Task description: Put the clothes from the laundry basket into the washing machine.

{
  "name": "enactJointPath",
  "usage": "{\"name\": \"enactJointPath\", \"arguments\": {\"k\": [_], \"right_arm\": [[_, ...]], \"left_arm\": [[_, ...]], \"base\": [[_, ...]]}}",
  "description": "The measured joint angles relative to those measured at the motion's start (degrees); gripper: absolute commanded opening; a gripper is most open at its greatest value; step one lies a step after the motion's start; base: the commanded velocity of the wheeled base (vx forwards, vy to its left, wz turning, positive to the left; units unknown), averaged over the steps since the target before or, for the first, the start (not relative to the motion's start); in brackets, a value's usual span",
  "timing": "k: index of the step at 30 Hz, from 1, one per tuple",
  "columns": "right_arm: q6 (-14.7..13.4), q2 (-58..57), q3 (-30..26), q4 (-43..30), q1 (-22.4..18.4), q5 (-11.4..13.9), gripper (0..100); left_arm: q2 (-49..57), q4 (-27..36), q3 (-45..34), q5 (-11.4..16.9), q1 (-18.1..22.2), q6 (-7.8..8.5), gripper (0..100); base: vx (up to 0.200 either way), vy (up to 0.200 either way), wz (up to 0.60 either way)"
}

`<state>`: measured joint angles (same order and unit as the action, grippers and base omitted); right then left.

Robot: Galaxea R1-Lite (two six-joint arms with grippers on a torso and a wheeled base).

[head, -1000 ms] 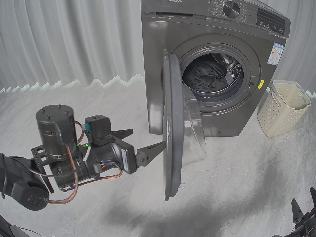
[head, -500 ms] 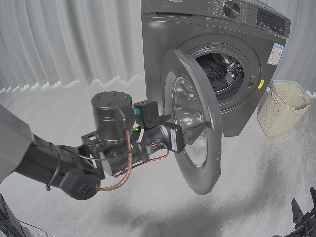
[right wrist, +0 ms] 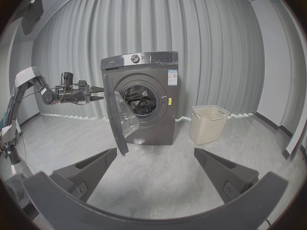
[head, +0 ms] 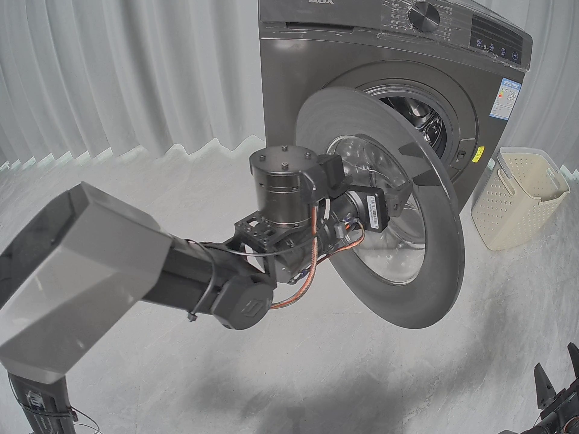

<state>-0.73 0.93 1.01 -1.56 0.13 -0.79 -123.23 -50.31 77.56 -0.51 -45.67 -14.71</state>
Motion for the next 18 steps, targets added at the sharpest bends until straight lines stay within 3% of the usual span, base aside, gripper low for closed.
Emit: {"name": "enactJointPath", "arguments": {"k": [5,9,18], "right_arm": [[-0.1,0.0,0.0,0.0,0.0,0.0,100],[-0.1,0.0,0.0,0.0,0.0,0.0,100],[0.0,0.0,0.0,0.0,0.0,0.1,100]], "left_arm": [[-4.7,0.4,5.1,-1.4,-0.3,-1.10,100],[-5.4,0.5,3.4,-1.6,-0.6,-1.67,100],[6.1,0.3,-17.2,-1.7,-0.8,-0.90,100]], "base": [[0.000,0.000,0.00],[0.000,0.000,0.00],[0.000,0.000,0.00]]}}
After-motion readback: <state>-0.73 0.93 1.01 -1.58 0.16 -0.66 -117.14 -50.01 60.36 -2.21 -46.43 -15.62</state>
